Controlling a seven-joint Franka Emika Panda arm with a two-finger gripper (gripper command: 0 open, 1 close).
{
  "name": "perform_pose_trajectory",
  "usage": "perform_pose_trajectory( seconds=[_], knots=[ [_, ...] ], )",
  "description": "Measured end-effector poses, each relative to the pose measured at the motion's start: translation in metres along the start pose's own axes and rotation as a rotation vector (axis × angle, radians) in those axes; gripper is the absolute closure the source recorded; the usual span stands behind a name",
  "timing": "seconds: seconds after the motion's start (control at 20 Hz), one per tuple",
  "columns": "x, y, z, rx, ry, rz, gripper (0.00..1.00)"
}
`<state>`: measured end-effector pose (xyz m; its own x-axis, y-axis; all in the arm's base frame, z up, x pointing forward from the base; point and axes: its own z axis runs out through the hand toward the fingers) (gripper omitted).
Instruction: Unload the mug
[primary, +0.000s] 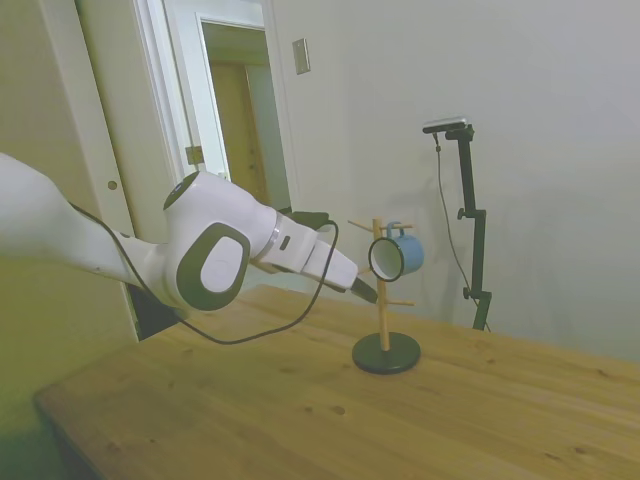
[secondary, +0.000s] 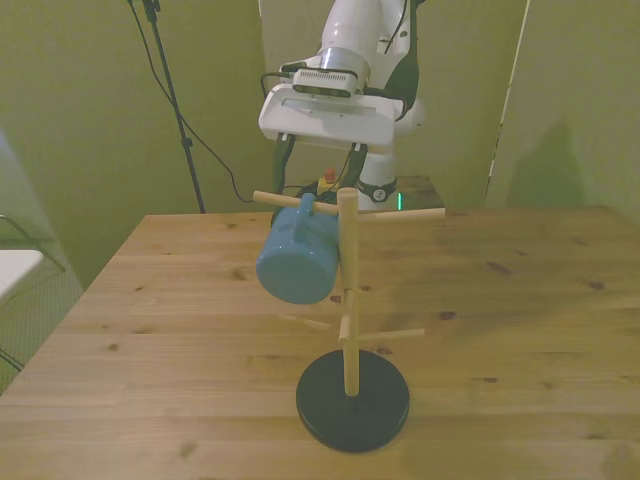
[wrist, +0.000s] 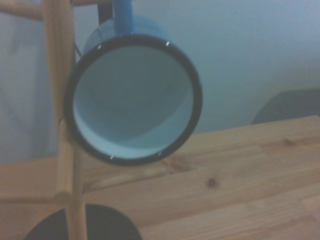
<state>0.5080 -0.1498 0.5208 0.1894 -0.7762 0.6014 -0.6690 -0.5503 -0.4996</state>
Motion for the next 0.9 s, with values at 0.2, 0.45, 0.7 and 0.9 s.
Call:
perform_pose_trajectory(
  seconds=[0.2,0.45,0.7,0.9],
  knots=[
    [0.020,-0.010,0.007,0.010,0.035,0.020,0.00],
    [0.032,-0.034,0.030,0.006,0.015,0.015,0.00],
    [0.035,-0.062,0.050,-0.003,-0.020,-0.006,0.00],
    [0.042,-0.076,0.054,-0.008,-0.018,-0.025,0.00]
  ],
)
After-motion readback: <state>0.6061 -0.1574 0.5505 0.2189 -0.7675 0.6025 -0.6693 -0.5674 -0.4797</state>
